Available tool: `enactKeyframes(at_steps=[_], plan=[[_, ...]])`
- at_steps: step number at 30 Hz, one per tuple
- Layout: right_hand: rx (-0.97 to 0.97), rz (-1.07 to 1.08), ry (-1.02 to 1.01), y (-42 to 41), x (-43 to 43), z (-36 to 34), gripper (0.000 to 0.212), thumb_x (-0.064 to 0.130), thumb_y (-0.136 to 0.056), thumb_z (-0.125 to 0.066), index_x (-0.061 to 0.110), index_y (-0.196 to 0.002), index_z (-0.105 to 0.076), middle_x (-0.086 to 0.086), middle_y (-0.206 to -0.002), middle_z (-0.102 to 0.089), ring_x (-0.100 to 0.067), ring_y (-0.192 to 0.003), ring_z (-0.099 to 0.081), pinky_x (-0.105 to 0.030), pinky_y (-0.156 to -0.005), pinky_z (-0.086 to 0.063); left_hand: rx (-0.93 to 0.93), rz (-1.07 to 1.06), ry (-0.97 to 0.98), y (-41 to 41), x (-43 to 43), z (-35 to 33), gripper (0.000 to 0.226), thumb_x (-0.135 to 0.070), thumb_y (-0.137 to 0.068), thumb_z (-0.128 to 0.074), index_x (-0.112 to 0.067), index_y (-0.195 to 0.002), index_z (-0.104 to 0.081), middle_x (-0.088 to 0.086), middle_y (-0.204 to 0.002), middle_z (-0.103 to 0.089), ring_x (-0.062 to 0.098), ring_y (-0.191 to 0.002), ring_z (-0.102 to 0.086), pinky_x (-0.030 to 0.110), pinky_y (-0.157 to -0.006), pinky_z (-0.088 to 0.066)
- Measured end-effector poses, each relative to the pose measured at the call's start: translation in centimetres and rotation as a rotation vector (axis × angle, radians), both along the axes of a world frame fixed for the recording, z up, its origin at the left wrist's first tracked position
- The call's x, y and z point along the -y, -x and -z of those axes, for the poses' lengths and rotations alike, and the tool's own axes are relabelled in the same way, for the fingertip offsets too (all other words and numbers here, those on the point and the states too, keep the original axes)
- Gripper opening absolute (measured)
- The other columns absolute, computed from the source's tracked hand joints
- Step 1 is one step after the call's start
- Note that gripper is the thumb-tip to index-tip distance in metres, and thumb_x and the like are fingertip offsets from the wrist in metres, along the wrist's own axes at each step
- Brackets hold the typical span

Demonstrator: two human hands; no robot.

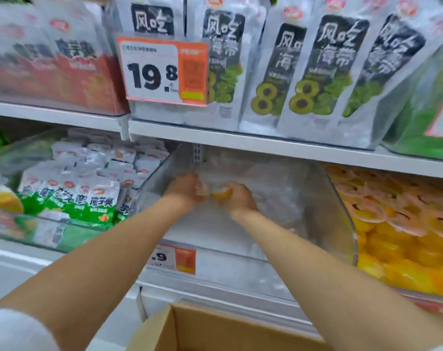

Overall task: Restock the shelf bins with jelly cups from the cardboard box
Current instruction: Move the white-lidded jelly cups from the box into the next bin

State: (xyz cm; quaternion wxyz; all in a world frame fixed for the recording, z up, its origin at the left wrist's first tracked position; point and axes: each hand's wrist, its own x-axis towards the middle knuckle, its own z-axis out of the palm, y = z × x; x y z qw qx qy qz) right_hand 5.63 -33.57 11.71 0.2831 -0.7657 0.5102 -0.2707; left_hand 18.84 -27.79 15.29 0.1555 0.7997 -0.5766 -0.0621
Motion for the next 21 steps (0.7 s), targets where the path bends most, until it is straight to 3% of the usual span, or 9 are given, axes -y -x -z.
enactKeyframes(at_steps=[2,5,8,10,14,17,19,21], plan=[[-0.061,-0.1,-0.057,0.2,-0.3,0.5,0.041,0.028,-0.082,-0.065,0.018,-0.122,-0.063,-0.009,-0.124,-0.059,-0.031,-0.115,-0.057,-0.039,-0.096,-0.05,0.091,0.008,-0.066,-0.5,0.6,0.9,0.038,-0.033,-0.093,-0.05,-0.02,-0.128,-0.055,0.008,-0.131,-0.058,0.027,-0.113,-0.059,0.033,-0.09,-0.05],[-0.095,-0.005,0.014,1.0,-0.6,-0.6,0.046,0.039,-0.084,-0.067,0.012,-0.121,-0.066,-0.014,-0.127,-0.048,-0.032,-0.113,-0.055,-0.035,-0.098,-0.046,0.185,-0.036,-0.079,-0.8,0.9,1.0,0.044,-0.014,-0.1,-0.041,-0.018,-0.143,-0.041,0.012,-0.149,-0.039,0.031,-0.126,-0.051,0.038,-0.101,-0.045],[-0.211,-0.059,0.065,1.2,-0.6,-1.1,0.039,0.026,-0.091,-0.06,0.006,-0.125,-0.062,-0.014,-0.133,-0.05,-0.032,-0.12,-0.052,-0.033,-0.1,-0.044,0.254,-0.048,-0.169,-0.6,0.3,1.1,0.046,0.003,-0.097,-0.037,-0.005,-0.142,-0.04,0.017,-0.144,-0.045,0.031,-0.125,-0.052,0.035,-0.099,-0.046],[-0.3,-0.131,0.03,0.9,-0.7,-1.0,0.044,0.017,-0.091,-0.053,0.009,-0.135,-0.052,-0.009,-0.147,-0.042,-0.029,-0.132,-0.044,-0.034,-0.108,-0.038,0.215,0.029,-0.232,-0.8,0.1,1.8,0.057,0.007,-0.094,-0.039,-0.008,-0.148,-0.03,0.016,-0.15,-0.037,0.03,-0.13,-0.047,0.031,-0.098,-0.045],[-0.438,-0.252,-0.019,0.5,-0.5,-1.1,0.064,0.015,-0.095,-0.045,0.014,-0.153,-0.018,-0.001,-0.163,-0.003,-0.023,-0.149,-0.01,-0.037,-0.119,-0.02,0.082,0.103,-0.282,-0.8,0.1,1.2,0.065,0.004,-0.096,-0.034,-0.016,-0.154,-0.012,0.01,-0.161,-0.011,0.028,-0.145,-0.023,0.03,-0.109,-0.035],[-0.505,-0.266,-0.014,0.9,-0.7,-1.4,0.067,0.015,-0.095,-0.042,0.021,-0.155,-0.011,0.003,-0.163,0.001,-0.023,-0.149,-0.004,-0.041,-0.119,-0.017,-0.015,0.065,-0.231,-0.2,-0.6,0.6,0.062,-0.003,-0.098,-0.039,-0.013,-0.154,-0.014,0.011,-0.16,-0.014,0.027,-0.144,-0.025,0.029,-0.109,-0.034],[-0.492,-0.237,0.01,1.4,-1.6,-2.0,0.066,0.016,-0.094,-0.045,0.025,-0.153,-0.017,0.004,-0.162,-0.006,-0.026,-0.148,-0.012,-0.041,-0.117,-0.02,-0.104,0.051,-0.183,-0.1,-1.5,0.2,0.066,-0.012,-0.096,-0.05,-0.014,-0.153,-0.018,0.01,-0.158,-0.022,0.027,-0.14,-0.032,0.03,-0.107,-0.037],[-0.448,-0.202,0.099,2.2,-3.1,-3.1,0.059,0.019,-0.092,-0.049,0.023,-0.149,-0.032,-0.001,-0.159,-0.021,-0.028,-0.142,-0.026,-0.038,-0.114,-0.027,-0.146,0.053,-0.137,0.4,-3.0,-0.3,0.056,-0.017,-0.092,-0.059,-0.012,-0.144,-0.038,0.012,-0.144,-0.044,0.028,-0.126,-0.049,0.031,-0.099,-0.044]])
